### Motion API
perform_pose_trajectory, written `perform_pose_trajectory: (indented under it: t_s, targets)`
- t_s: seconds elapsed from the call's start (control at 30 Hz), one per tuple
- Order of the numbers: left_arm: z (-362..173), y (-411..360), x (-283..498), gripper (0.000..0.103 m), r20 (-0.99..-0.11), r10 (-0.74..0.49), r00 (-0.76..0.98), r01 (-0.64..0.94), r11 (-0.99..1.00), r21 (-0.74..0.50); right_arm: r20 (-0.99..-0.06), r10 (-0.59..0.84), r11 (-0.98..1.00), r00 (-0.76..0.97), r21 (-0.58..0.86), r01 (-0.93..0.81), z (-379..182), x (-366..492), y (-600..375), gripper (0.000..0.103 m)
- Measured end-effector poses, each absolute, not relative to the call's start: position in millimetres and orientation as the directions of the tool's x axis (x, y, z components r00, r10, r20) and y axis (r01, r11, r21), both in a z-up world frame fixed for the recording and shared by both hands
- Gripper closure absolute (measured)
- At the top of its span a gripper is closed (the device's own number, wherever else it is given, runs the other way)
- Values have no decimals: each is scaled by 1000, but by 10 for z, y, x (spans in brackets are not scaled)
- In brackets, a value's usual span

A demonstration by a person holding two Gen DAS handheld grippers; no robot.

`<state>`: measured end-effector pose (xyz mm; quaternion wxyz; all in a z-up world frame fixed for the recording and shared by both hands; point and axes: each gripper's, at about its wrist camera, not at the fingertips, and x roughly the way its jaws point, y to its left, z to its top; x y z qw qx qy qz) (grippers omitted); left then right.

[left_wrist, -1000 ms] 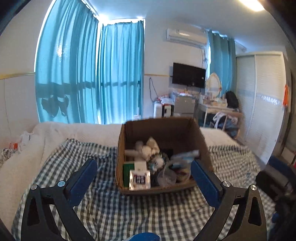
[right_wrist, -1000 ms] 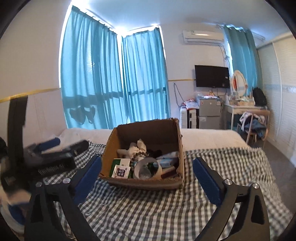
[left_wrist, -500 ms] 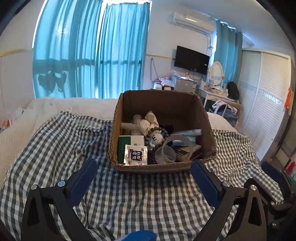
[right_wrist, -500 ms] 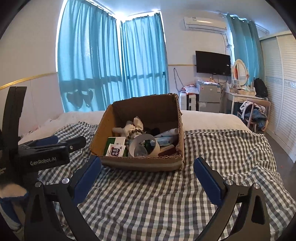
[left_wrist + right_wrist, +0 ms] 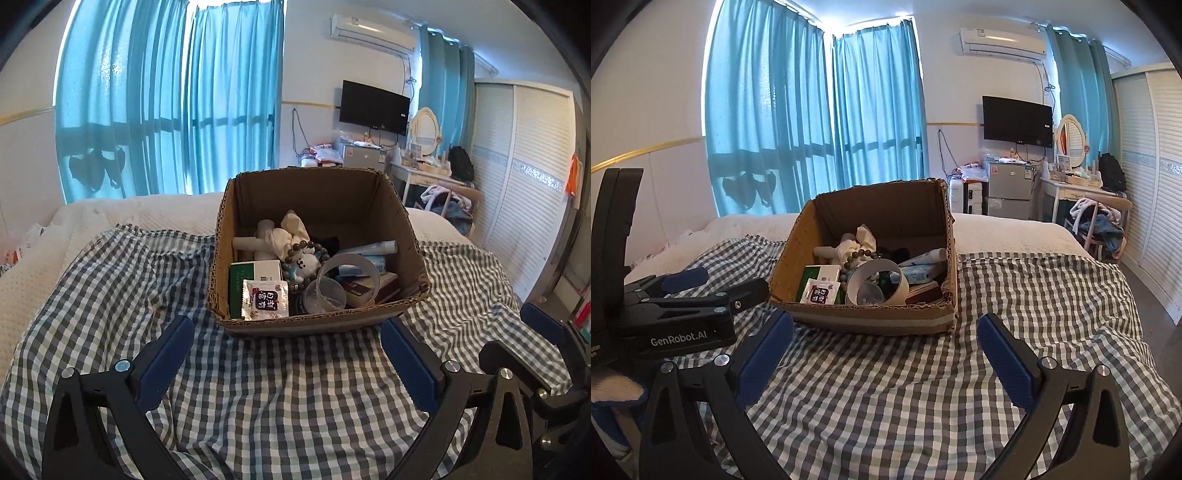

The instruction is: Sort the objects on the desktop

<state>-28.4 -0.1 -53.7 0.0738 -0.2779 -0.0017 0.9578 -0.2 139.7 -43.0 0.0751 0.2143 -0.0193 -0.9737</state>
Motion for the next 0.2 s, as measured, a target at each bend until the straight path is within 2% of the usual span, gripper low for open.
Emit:
perform_pose_trajectory:
  t_s: [0.2]
  targets:
    - [-548, 14, -295, 0, -540, 138, -830, -142, -989, -35, -415, -151, -988, -897, 79, 129, -423, 1, 1398, 3]
